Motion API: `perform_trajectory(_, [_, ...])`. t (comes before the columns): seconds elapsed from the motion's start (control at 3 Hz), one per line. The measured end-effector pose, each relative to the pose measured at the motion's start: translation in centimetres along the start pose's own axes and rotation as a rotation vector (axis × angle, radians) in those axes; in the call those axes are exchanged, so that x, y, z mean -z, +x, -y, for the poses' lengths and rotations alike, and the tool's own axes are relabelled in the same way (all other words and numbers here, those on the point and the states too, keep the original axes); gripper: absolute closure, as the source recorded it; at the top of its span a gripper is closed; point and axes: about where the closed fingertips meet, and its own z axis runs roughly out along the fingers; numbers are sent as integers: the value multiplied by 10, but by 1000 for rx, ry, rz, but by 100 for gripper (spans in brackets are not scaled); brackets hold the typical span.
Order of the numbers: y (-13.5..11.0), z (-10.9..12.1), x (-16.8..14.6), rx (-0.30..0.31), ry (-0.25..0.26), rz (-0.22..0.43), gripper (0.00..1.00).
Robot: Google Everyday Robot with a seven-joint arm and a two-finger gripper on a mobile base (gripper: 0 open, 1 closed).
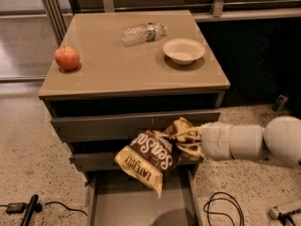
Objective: Pick brown chip bag from bottom drawer and place on counter
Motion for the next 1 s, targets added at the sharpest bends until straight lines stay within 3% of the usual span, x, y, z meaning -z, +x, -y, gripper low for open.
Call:
perform_trajectory(0.67, [-27, 147, -11, 206, -52, -141, 100])
perform_trajectory(1.0, [-27, 147, -11, 206, -52, -141, 100])
